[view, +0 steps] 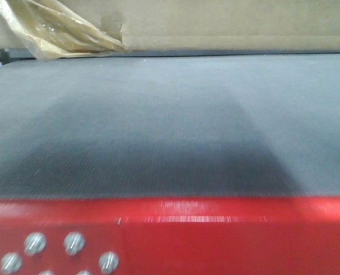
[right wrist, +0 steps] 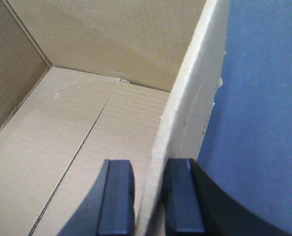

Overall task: Grab carton from right shelf to conveyor
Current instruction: 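Carry the carton with both grippers over the grey conveyor belt, then lower the carton onto the belt and open both grippers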

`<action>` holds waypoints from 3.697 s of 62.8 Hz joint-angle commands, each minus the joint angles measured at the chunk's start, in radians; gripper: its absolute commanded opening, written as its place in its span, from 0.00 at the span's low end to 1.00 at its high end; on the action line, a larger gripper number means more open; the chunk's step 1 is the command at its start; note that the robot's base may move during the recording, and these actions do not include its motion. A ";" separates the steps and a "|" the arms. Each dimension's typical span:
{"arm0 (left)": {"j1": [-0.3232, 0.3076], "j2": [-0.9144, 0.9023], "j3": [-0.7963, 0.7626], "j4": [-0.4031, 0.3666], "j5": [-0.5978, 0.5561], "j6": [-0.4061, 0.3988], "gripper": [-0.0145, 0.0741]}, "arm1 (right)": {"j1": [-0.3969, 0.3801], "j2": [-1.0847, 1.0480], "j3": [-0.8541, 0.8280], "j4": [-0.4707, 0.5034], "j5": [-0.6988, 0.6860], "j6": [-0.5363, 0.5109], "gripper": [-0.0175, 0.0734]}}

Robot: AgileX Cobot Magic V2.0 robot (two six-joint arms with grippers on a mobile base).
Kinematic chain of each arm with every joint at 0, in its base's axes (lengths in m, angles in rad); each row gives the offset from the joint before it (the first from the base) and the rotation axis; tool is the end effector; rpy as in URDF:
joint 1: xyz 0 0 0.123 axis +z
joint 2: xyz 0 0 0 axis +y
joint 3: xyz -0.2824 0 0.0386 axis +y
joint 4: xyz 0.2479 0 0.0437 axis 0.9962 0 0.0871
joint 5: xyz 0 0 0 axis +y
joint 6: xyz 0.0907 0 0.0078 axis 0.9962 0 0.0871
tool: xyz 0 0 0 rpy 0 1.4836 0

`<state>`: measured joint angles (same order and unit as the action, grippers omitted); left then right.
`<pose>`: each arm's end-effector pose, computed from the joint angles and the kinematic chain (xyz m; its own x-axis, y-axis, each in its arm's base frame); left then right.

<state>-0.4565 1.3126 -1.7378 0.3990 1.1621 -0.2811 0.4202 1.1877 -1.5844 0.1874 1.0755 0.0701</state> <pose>0.2317 -0.0776 0.4985 -0.5348 0.1431 -0.8328 0.0904 0.9896 0.1120 0.1919 0.1021 0.4858 -0.5811 -0.0875 -0.8091 -0.4403 0.8699 0.2221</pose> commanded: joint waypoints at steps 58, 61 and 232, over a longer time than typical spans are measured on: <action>0.004 -0.002 -0.007 0.088 -0.008 0.008 0.14 | 0.002 -0.021 -0.007 0.022 -0.036 -0.016 0.12; 0.004 -0.002 -0.007 0.088 -0.008 0.008 0.14 | 0.002 -0.021 -0.007 0.022 -0.036 -0.016 0.12; 0.148 0.124 0.011 -0.038 -0.280 0.008 0.65 | -0.180 0.168 -0.011 -0.221 -0.309 -0.019 0.43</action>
<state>-0.3302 1.4941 -1.7398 0.3615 0.8711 -0.2794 0.2610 1.4127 -1.5844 -0.0150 0.7450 0.0514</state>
